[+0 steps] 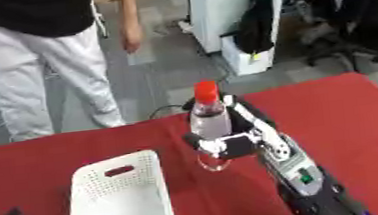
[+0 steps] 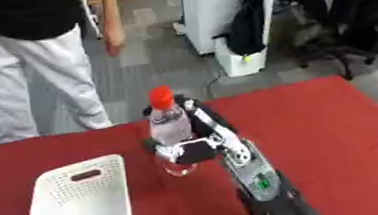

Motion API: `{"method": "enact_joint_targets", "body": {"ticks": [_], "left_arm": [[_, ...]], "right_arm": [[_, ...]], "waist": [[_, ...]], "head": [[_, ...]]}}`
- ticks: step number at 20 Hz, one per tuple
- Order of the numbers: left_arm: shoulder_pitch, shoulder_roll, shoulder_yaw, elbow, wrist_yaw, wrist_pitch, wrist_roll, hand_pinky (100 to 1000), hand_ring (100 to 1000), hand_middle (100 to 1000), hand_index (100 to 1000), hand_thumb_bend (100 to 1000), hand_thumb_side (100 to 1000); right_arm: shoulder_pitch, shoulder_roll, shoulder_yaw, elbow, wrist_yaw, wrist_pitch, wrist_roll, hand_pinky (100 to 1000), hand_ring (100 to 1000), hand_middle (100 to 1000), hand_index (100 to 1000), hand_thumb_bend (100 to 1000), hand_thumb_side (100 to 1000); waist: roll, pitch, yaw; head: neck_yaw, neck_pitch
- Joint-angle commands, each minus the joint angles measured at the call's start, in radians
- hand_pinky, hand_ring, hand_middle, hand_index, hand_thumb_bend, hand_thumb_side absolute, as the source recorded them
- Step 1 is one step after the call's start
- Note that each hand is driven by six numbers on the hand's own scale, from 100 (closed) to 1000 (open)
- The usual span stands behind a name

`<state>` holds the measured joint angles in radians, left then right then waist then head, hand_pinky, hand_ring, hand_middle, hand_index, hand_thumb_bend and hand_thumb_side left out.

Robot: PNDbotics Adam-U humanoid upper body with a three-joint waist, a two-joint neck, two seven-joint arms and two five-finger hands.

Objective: Pick up objects on the table and place them in the box.

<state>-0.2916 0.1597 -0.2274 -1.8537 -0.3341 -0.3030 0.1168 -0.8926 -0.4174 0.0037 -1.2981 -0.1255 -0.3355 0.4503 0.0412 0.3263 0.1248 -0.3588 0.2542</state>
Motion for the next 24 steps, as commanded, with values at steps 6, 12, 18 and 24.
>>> {"method": "enact_joint_targets", "body": {"ticks": [6, 12, 18, 24], "left_arm": [[0.018, 0.033, 0.002, -0.001, 0.013, 0.003, -0.002, 876, 1000, 1000, 889, 100, 581], [0.035, 0.043, 0.001, 0.01, 0.018, 0.006, -0.001, 877, 1000, 1000, 889, 100, 584], [0.043, 0.048, -0.001, 0.017, 0.031, 0.008, -0.002, 878, 1000, 1000, 888, 100, 604], [0.049, 0.055, -0.001, 0.022, 0.04, 0.011, -0.004, 878, 1000, 1000, 888, 100, 589]], "right_arm": [[-0.079, -0.047, 0.071, 0.04, -0.201, 0.155, 0.027, 100, 100, 138, 412, 202, 100], [-0.134, -0.039, 0.151, 0.09, -0.365, 0.334, 0.076, 100, 100, 143, 420, 133, 100], [-0.196, 0.009, 0.21, 0.111, -0.435, 0.419, 0.112, 100, 100, 145, 421, 225, 100], [-0.255, 0.046, 0.237, 0.153, -0.431, 0.409, 0.128, 100, 100, 149, 425, 188, 100]], "waist": [[-0.025, -0.065, -0.009], [-0.042, -0.101, -0.012], [-0.053, -0.131, 0.005], [-0.07, -0.155, 0.023]], "head": [[0.055, 0.008], [0.108, 0.011], [0.159, 0.016], [0.184, 0.016]]}}
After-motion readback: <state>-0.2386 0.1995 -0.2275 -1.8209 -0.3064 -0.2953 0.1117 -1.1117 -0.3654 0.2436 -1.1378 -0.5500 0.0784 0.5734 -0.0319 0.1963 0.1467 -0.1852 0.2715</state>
